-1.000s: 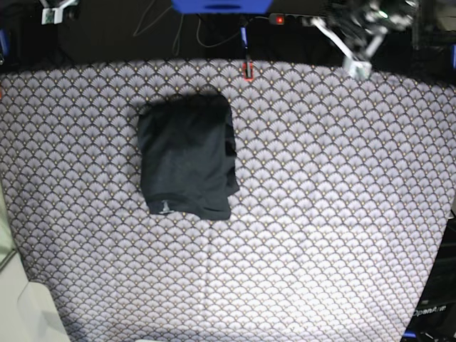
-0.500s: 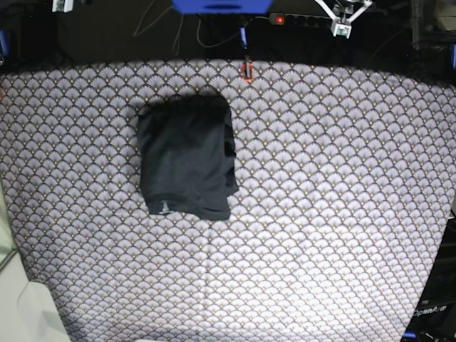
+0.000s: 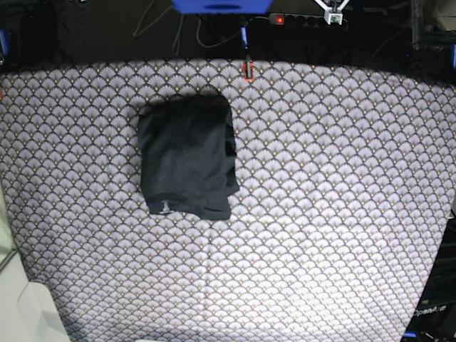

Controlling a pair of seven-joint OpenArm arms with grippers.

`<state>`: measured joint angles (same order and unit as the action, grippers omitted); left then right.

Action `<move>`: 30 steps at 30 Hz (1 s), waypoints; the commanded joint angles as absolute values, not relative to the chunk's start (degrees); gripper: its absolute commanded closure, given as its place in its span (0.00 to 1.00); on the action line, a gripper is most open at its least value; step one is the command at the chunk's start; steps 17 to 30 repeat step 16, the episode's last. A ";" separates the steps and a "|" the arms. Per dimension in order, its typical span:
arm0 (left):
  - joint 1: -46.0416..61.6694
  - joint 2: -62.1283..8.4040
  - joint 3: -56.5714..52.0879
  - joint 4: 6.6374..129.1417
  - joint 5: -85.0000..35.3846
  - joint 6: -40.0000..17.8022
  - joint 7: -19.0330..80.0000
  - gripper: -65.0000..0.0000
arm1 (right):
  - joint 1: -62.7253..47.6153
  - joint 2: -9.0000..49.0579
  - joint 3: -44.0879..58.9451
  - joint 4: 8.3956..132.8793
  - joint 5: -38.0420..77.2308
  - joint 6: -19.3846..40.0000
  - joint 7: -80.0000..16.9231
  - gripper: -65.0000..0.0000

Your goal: Fold the T-shirt properly

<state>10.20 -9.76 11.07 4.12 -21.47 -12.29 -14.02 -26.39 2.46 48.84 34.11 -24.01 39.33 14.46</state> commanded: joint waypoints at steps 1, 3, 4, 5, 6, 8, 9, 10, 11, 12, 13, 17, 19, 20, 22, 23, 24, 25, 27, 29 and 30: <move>9.71 -9.36 10.95 0.66 -21.41 -12.44 -16.40 1.00 | -26.15 3.47 49.01 30.55 -25.36 40.00 17.36 1.00; 7.52 -8.13 10.86 0.00 -21.67 -12.35 -19.91 1.00 | -24.22 5.58 48.84 22.02 -27.82 40.00 21.76 1.00; 6.64 -7.69 10.77 0.00 -21.76 -12.09 -20.88 1.00 | -22.99 6.73 48.75 17.27 -29.49 40.00 24.04 1.00; 5.93 -7.16 10.51 0.00 -21.93 -11.91 -21.23 1.00 | -21.49 7.96 48.75 12.62 -32.04 40.00 26.33 1.00; 5.41 -6.99 10.51 0.00 -22.11 -11.91 -20.79 1.00 | -20.26 8.92 48.75 8.48 -34.33 40.00 28.00 1.00; 4.88 -6.99 10.42 0.00 -23.60 -11.82 -18.68 1.00 | -18.24 9.98 48.75 2.77 -38.90 34.33 29.85 1.00; 4.79 -6.99 10.42 0.00 -24.40 -11.74 -17.27 1.00 | -17.54 10.07 48.75 1.36 -41.27 29.76 30.29 1.00; 4.53 -6.90 10.42 0.00 -25.54 -11.47 -15.96 1.00 | -16.92 10.15 48.40 0.66 -44.53 24.66 30.37 1.00; 3.82 -6.37 11.03 0.00 -26.24 -10.59 -14.90 1.00 | -16.66 9.80 47.69 0.40 -47.69 20.00 30.37 1.00; 3.56 -6.20 11.12 0.00 -26.15 -9.45 -14.02 1.00 | -16.48 8.84 46.99 0.40 -50.51 16.48 30.20 1.00; 3.56 -6.11 11.12 0.00 -25.89 -7.87 -13.49 1.00 | -16.40 8.04 46.37 0.48 -52.79 13.41 29.85 1.00; 3.56 -6.02 11.03 0.00 -25.19 -2.77 -12.88 1.00 | -15.43 6.81 45.76 0.48 -56.92 9.89 27.38 1.00; 3.56 -6.02 11.03 0.00 -25.19 -2.77 -12.88 1.00 | -15.43 6.81 45.76 0.48 -56.92 9.89 27.38 1.00; 3.56 -6.02 11.03 0.00 -25.19 -2.77 -12.88 1.00 | -15.43 6.81 45.76 0.48 -56.92 9.89 27.38 1.00; 3.56 -6.02 11.03 0.00 -25.19 -2.77 -12.88 1.00 | -15.43 6.81 45.76 0.48 -56.92 9.89 27.38 1.00; 3.56 -6.02 11.03 0.00 -25.19 -2.77 -12.88 1.00 | -15.43 6.81 45.76 0.48 -56.92 9.89 27.38 1.00; 3.56 -6.02 11.03 0.00 -25.19 -2.77 -12.88 1.00 | -15.43 6.81 45.76 0.48 -56.92 9.89 27.38 1.00; 3.56 -6.02 11.03 0.00 -25.19 -2.77 -12.88 1.00 | -15.43 6.81 45.76 0.48 -56.92 9.89 27.38 1.00; 3.56 -6.02 11.03 0.00 -25.19 -2.77 -12.88 1.00 | -15.43 6.81 45.76 0.48 -56.92 9.89 27.38 1.00; 3.56 -6.02 11.03 0.00 -25.19 -2.77 -12.88 1.00 | -15.43 6.81 45.76 0.48 -56.92 9.89 27.38 1.00; 3.56 -6.02 11.03 0.00 -25.19 -2.77 -12.88 1.00 | -15.43 6.81 45.76 0.48 -56.92 9.89 27.38 1.00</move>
